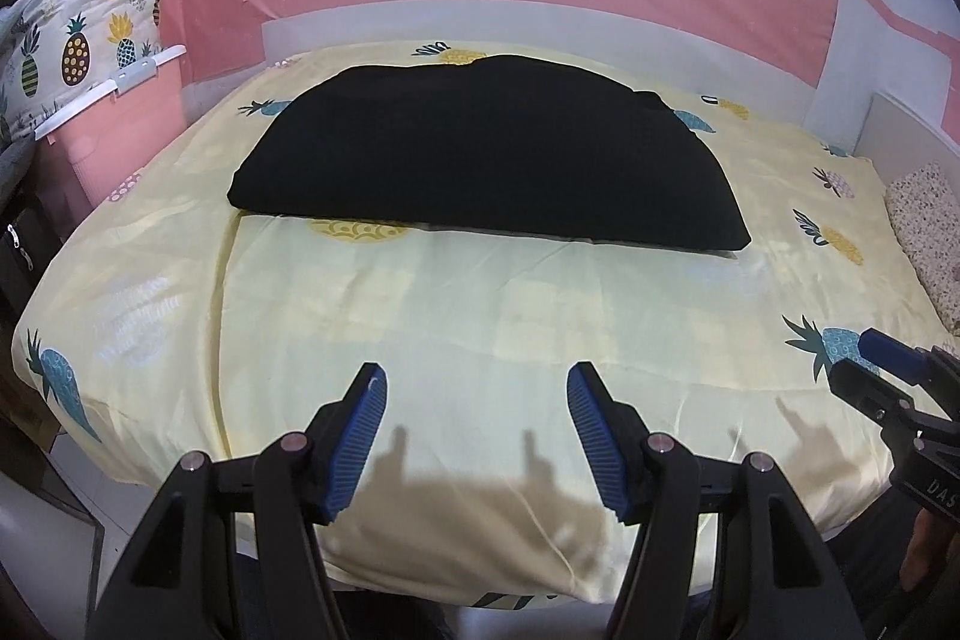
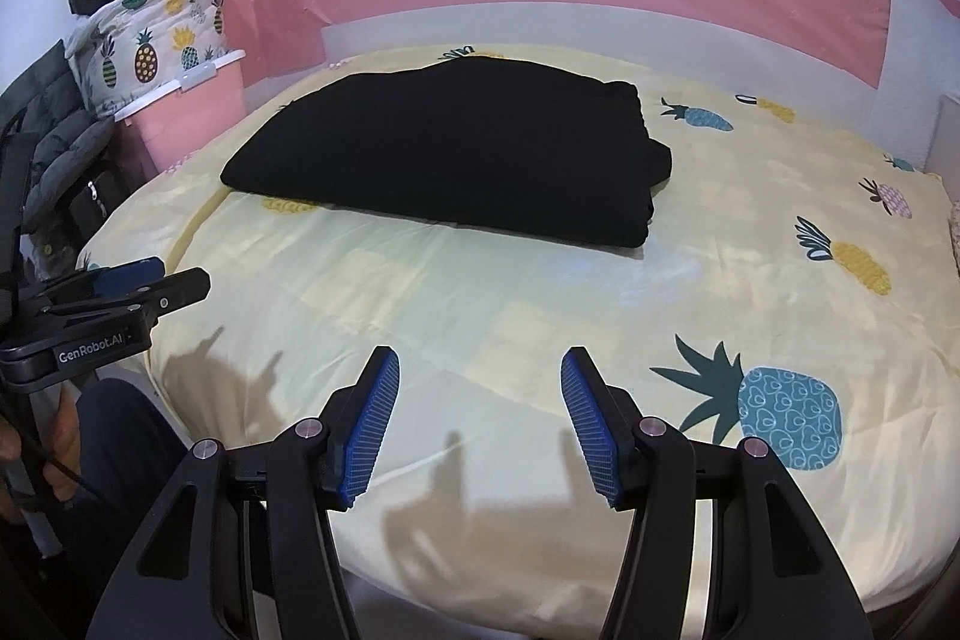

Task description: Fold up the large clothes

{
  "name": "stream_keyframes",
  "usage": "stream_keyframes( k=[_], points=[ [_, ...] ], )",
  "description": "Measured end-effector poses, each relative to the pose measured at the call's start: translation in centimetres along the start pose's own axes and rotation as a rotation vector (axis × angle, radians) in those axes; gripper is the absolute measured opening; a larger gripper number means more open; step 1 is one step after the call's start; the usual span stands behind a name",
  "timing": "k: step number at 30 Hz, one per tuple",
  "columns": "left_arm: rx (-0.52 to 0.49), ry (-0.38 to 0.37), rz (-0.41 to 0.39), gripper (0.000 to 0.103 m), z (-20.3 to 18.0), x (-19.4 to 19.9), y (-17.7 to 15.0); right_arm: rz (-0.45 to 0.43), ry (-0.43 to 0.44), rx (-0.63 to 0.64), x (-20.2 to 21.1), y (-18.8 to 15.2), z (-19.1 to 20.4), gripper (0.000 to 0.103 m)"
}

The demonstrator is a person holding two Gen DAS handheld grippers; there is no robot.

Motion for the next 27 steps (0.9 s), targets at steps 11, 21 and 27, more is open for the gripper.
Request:
stream_keyframes(
  k=[11,21,27],
  points=[
    [0.008,-0.005,0.002,0.065,0.14,-0.05,-0.04,0.009,0.013,-0.002,-0.24,-0.07,0.14,0.057],
    [-0.002,-0.002,-0.005,0.065,-0.18,0.21,-0.11,0.011,0.017,-0.008,-0.27,-0.12,0.08,0.057],
    [0.004,-0.011,-0.003,0.065,-0.14,0.35,-0.16,0.008,0.018,-0.009,-0.18,-0.12,0.06,0.057]
  ],
)
Point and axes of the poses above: each gripper's, at about its wrist camera, not at the fingertips, and x roughly against the way its jaws point, z to its left, y to its top, the point moved 4 cm from there along -x, roughly the way its jaws point, and after that the axes turned 1 degree about x, right-handed, at the moved point
